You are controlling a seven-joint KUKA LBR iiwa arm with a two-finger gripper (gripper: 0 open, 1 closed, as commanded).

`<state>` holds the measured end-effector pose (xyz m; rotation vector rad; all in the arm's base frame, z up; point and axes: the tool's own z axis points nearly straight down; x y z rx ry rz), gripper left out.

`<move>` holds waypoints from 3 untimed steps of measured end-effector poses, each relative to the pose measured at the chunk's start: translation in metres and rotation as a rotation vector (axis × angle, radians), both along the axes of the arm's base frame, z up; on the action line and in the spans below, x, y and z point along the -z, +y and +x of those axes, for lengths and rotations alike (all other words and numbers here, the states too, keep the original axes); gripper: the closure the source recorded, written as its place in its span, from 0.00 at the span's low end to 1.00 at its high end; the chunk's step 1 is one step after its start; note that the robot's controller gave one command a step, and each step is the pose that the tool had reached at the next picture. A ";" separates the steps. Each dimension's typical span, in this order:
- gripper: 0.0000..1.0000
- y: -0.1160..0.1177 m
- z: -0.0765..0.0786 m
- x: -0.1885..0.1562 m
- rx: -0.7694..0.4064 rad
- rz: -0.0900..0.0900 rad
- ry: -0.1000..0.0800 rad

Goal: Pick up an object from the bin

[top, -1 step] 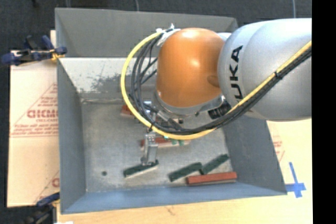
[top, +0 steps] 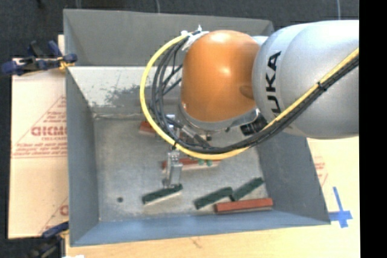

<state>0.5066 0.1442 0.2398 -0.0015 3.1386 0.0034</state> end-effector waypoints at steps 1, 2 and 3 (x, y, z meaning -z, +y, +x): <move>0.00 -0.014 -0.001 0.055 -0.029 0.000 -0.006; 0.00 -0.043 -0.012 0.123 -0.150 -0.003 -0.004; 1.00 -0.063 -0.028 0.164 -0.018 0.000 0.002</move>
Offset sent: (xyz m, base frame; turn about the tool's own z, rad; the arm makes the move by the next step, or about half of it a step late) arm -0.0176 -0.0501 -0.1376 -0.1638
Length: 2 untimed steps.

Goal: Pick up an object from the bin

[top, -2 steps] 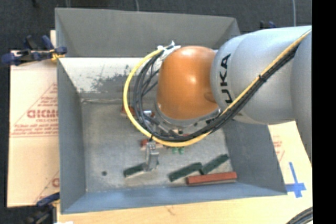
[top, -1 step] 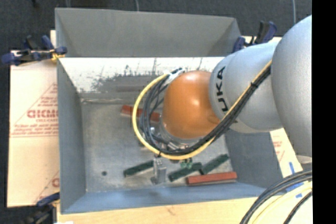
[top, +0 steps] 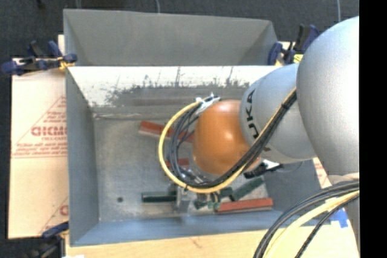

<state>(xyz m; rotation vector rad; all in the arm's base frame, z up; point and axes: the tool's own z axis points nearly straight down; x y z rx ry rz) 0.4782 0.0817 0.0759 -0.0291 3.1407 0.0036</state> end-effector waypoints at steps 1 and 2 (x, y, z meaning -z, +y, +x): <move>1.00 0.000 0.000 0.000 0.002 0.000 0.000; 1.00 -0.008 0.004 -0.142 0.040 0.000 -0.001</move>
Offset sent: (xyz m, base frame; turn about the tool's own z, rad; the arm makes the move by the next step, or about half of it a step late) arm 0.0034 -0.0090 0.1416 0.0365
